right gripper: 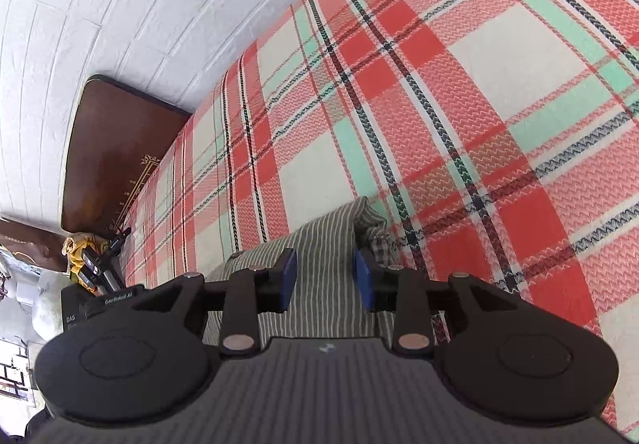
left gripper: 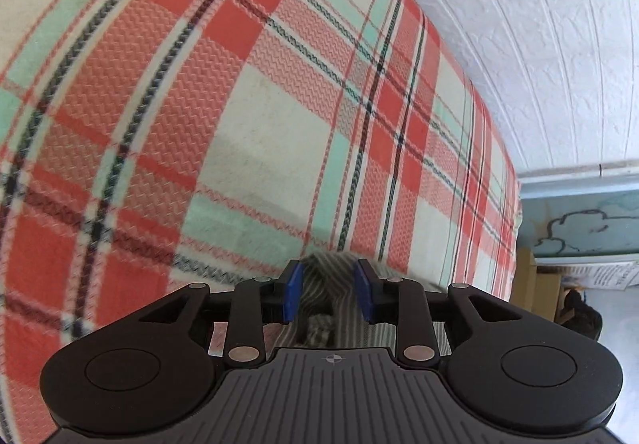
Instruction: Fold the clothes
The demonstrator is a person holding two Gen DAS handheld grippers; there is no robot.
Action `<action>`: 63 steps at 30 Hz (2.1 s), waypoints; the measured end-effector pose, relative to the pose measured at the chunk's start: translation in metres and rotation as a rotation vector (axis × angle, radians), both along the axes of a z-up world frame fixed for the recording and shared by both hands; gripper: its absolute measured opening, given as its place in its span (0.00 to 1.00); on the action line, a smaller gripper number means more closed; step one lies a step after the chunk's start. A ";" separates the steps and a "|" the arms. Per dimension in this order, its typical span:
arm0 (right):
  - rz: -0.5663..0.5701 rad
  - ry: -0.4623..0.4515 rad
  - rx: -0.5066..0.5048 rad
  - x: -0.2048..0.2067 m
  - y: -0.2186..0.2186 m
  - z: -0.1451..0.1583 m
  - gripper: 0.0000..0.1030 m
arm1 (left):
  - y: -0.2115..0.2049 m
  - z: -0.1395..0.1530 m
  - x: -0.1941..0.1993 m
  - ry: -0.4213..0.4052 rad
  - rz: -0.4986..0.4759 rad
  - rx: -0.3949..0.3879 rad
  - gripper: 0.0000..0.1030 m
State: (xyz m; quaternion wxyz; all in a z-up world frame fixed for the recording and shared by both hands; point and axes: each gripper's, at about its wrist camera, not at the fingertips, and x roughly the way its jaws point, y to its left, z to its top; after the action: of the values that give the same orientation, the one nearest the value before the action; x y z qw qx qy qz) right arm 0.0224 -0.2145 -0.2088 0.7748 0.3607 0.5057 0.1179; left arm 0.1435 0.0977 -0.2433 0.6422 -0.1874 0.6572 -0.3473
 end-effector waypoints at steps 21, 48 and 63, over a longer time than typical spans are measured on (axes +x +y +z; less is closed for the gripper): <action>-0.005 -0.003 0.000 -0.003 -0.014 0.005 0.40 | 0.020 0.002 0.025 -0.044 0.057 0.017 0.22; 0.071 -0.021 0.080 -0.019 -0.004 0.004 0.04 | 0.025 0.016 -0.015 -0.058 -0.014 -0.032 0.03; 0.036 -0.054 0.060 -0.061 -0.020 0.015 0.42 | 0.053 0.050 -0.041 -0.111 -0.077 -0.012 0.44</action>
State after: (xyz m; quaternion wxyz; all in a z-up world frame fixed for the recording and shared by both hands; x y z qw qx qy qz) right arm -0.0385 -0.2345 -0.1933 0.7746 0.3713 0.4874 0.1567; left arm 0.1026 0.1504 -0.1931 0.6626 -0.1463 0.6252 -0.3855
